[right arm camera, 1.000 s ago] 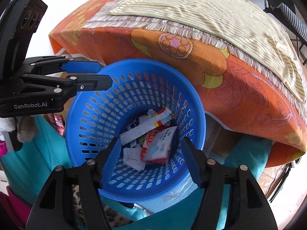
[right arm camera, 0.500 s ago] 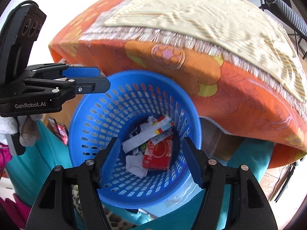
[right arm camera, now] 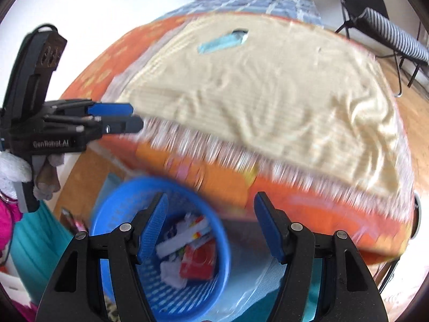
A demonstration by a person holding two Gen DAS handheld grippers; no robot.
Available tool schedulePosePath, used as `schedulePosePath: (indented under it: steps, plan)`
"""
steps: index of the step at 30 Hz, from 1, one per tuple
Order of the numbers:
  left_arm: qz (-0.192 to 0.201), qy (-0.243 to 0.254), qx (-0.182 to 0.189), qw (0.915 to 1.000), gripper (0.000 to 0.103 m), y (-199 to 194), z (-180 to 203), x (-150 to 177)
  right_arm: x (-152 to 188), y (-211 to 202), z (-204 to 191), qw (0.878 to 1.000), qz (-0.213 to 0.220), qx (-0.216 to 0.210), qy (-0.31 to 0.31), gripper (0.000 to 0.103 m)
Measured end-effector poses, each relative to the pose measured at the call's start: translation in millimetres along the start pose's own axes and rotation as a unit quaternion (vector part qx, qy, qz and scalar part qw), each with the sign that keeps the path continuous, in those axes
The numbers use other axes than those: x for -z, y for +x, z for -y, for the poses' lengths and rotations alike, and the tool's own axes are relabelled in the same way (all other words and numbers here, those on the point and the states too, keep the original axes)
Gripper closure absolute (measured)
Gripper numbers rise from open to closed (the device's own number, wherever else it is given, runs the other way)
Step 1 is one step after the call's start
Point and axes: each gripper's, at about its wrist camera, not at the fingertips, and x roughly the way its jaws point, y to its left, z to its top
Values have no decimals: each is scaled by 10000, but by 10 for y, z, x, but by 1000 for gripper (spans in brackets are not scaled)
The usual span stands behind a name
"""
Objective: Collect trash
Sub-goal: 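Move both tools back over the towel toward the blue tube and hair tie, then grasp the light-blue tube with the left tool while the right tool grasps the black hair tie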
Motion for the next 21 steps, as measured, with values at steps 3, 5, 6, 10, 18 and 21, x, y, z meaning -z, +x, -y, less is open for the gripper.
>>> schedulePosePath:
  steps: [3,5,6,10,18,21]
  plan:
    - [28,196,-92,9998,43,96,-62,-265,-277,-35,128,9997,196,-56,105,37]
    - [65,249,-153,9996,43,167,-130,-454,-468,-47,222,9989,433,-25,196,37]
    - [96,263,-186,9994,43,190,-161,-534,-576,-51,274,9981,572,-3,233,37]
    - [205,456,-281,9984,43,326,-261,-861,-924,12,393,9961,831,68,302,37]
    - [142,626,-493,9967,43,774,-512,-1367,-1572,275,833,9907,796,-281,1066,37]
    - [73,554,-553,9969,43,949,-614,-1511,-1797,417,991,9861,760,-550,1369,37]
